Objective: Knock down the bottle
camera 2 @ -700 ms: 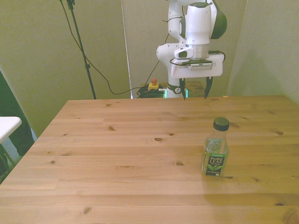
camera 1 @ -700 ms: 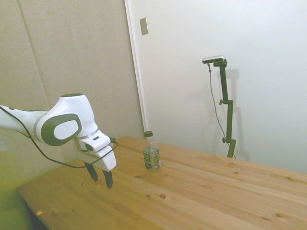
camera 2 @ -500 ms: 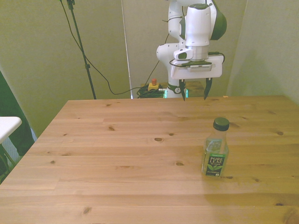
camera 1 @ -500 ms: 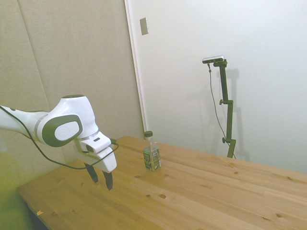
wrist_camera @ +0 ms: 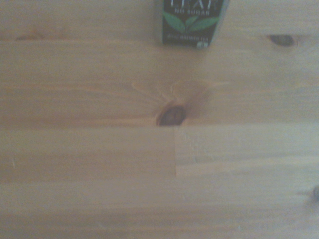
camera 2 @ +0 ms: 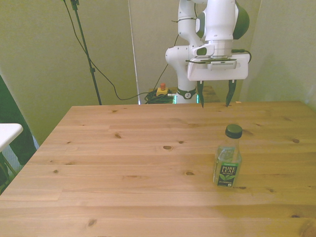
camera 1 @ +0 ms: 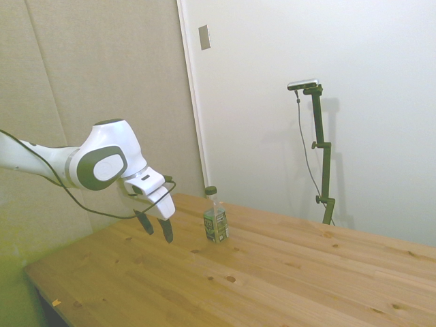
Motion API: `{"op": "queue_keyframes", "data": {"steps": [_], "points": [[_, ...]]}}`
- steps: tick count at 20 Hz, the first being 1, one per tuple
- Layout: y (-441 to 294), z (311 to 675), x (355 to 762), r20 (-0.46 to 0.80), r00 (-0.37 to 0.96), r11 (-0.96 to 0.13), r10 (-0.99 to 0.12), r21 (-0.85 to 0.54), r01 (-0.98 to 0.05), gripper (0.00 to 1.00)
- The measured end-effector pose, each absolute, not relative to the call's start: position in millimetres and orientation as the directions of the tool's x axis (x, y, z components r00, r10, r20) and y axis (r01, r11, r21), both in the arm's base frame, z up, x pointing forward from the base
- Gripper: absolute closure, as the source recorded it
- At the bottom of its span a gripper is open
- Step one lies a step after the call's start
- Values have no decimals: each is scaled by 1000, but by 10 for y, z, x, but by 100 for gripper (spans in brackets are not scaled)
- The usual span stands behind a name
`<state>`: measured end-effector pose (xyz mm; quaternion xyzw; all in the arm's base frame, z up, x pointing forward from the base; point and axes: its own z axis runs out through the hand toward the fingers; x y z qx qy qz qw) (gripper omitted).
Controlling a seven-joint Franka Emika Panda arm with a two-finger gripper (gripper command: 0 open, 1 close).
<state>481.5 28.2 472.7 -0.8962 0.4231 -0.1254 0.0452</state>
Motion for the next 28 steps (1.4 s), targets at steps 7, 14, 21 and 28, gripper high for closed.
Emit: {"op": "queue_keyframes", "data": {"steps": [7,14,21,28], "points": [[384,4732,5364,218,557,-596,-801,-210,-775,100],[378,4890,5750,246,498,-551,-831,-249,-797,100],[320,4952,5999,254,454,-513,-854,-269,-815,100],[162,5012,6245,255,417,-479,-872,-278,-833,100]]}}
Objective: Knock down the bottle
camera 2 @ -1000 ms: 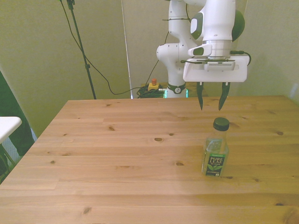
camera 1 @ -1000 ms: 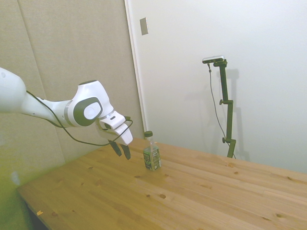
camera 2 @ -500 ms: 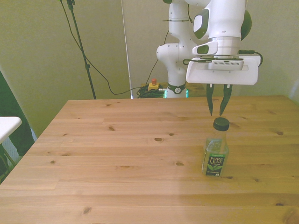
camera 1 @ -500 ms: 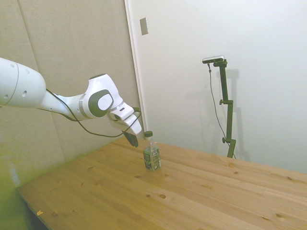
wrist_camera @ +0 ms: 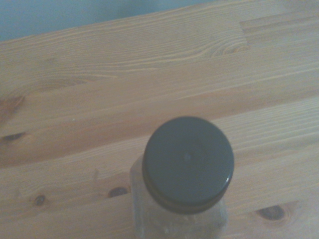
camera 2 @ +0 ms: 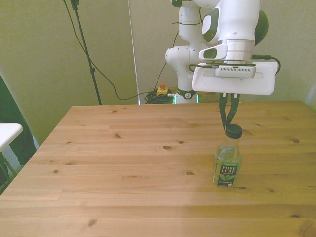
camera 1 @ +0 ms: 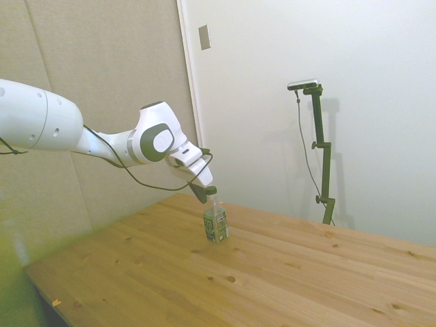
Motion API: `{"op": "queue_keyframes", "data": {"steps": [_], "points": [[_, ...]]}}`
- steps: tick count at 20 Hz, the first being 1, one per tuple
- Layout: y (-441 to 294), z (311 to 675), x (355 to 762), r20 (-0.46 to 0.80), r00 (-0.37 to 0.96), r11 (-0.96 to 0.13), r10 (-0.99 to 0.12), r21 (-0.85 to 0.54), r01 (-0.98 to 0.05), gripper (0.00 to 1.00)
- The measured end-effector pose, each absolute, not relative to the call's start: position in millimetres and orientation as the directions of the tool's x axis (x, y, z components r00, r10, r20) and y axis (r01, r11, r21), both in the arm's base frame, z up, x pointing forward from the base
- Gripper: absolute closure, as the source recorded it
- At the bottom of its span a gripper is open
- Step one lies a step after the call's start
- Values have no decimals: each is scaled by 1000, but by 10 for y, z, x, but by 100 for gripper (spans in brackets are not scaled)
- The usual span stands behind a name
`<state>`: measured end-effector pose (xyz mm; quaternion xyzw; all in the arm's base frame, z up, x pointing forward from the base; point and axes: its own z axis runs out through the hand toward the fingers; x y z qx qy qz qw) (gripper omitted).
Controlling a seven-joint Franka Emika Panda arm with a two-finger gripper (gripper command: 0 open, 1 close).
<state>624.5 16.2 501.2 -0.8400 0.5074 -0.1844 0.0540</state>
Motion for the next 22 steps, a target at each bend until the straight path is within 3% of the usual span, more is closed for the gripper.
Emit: {"op": "queue_keyframes", "data": {"steps": [17,22], "points": [[372,4893,7236,284,344,-422,-895,-290,-859,100],[375,4832,7343,291,337,-418,-896,-293,-860,100]]}}
